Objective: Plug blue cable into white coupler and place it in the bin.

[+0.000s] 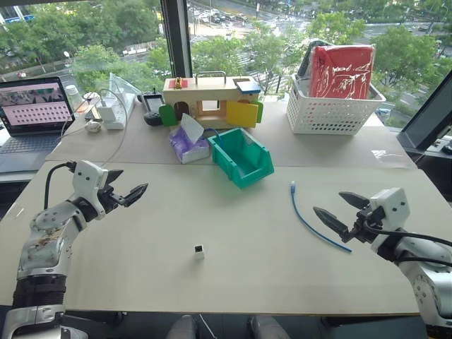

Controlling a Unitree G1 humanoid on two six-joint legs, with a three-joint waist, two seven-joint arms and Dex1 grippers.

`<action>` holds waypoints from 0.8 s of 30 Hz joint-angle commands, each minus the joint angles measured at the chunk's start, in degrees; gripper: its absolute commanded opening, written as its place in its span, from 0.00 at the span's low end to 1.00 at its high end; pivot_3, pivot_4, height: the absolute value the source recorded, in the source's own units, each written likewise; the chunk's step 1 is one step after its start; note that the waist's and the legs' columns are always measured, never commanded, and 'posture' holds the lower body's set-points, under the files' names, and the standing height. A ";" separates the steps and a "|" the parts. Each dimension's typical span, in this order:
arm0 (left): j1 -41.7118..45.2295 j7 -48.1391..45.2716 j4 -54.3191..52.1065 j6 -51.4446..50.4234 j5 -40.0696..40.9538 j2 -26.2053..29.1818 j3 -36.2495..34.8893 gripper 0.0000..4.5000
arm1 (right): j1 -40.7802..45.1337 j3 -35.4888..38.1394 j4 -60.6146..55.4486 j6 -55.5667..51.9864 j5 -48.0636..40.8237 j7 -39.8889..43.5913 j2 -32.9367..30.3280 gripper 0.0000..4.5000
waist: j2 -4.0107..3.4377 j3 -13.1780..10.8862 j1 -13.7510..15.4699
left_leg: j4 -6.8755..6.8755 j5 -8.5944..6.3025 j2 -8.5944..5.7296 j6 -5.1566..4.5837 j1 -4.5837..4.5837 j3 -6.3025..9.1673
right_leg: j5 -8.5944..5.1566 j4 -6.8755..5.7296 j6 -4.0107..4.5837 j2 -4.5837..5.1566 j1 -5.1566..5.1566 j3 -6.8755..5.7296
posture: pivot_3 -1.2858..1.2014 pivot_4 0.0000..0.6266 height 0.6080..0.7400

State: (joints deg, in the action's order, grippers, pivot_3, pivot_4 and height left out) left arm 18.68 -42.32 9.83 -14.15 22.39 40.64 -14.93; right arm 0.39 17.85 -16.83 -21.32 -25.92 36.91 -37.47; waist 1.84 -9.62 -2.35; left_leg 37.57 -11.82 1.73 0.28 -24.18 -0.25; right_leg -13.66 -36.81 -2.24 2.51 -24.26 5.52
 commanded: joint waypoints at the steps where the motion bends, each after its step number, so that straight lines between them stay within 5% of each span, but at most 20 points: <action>1: 0.18 -2.06 -3.88 -4.28 2.87 2.23 -1.70 1.00 | 5.02 0.20 1.75 -2.96 0.18 -2.38 -0.30 0.99 | 0.01 -0.01 -0.16 | 0.02 0.00 0.00 0.00 0.00 0.00 | 0.00 -0.02 0.00 0.00 0.00 0.00 | 0.52 0.24 0.81; 4: 0.36 -6.72 -10.51 -11.24 12.59 3.52 -5.41 1.00 | 19.03 -8.86 9.24 -14.28 5.68 -9.41 0.92 0.99 | 0.21 -0.14 -1.53 | 0.29 0.03 0.11 0.05 0.02 -0.15 | 0.02 -0.15 -0.05 -0.03 -0.03 0.05 | 0.52 0.24 0.81; 11: 0.14 -7.38 -19.12 -15.11 14.14 5.74 -4.48 1.00 | 37.00 -15.97 32.07 -14.22 14.21 -14.44 6.32 0.99 | 0.36 -0.24 -1.19 | 0.27 0.33 0.15 0.03 0.10 -0.04 | 0.10 -0.30 -0.09 -0.13 -0.02 -0.07 | 0.52 0.24 0.81; 24: -6.93 -3.29 -26.53 -16.53 14.09 5.42 -8.01 1.00 | 45.89 -23.40 49.95 -8.44 23.01 -11.94 10.84 0.99 | 0.36 -0.24 -1.49 | 0.24 0.20 0.09 0.03 -0.10 0.01 | 0.26 -0.25 0.14 -0.02 -0.12 -0.11 | 0.52 0.24 0.81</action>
State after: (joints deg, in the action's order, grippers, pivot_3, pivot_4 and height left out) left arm 11.71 -46.19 -14.40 -31.21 36.10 45.70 -20.87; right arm 45.60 -4.38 32.22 -31.45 -4.84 24.75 -26.41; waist 2.20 -9.86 -3.84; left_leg 37.81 -11.61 1.82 0.31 -24.26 -0.24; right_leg -13.40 -37.07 -2.10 2.49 -24.37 5.41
